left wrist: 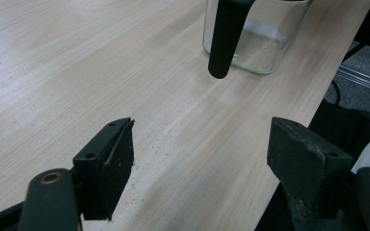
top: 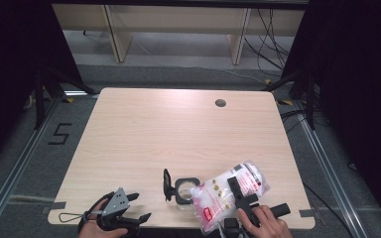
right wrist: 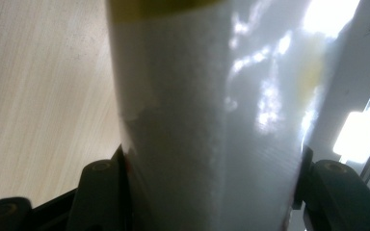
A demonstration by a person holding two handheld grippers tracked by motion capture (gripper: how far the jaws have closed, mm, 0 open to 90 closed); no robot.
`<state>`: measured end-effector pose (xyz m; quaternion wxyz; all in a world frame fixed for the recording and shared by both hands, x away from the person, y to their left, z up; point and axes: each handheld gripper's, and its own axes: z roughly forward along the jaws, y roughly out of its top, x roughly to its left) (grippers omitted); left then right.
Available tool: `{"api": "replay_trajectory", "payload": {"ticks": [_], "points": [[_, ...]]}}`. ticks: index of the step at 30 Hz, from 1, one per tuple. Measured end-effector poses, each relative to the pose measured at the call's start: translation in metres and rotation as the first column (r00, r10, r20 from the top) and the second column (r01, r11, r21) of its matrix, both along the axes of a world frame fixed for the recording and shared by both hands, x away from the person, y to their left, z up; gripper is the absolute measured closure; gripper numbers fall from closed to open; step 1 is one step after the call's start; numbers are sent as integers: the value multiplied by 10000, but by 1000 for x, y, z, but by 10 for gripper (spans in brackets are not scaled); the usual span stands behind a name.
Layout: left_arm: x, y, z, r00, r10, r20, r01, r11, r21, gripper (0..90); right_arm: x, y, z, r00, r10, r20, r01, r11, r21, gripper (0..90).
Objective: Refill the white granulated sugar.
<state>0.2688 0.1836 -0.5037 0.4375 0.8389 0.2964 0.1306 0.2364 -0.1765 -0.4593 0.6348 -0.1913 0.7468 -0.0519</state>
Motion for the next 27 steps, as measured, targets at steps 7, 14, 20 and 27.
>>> {"api": "replay_trajectory", "payload": {"ticks": [7,14,20,27], "points": [[0,2,1,10000,6,54,-6,9999,131,243,4,0,-2,9999,131,49,-131,9999,30,455],[0,-1,-1,10000,68,-6,-68,10000,-27,243,5,-3,3,9996,255,113,-252,9995,-205,456],[1,0,0,10000,25,9,-25,9998,203,243,4,-4,2,9998,207,58,-207,9998,-29,457],[-1,0,2,10000,78,61,-78,10000,-49,243,2,-2,0,9998,186,75,-185,9998,-34,457]]}}
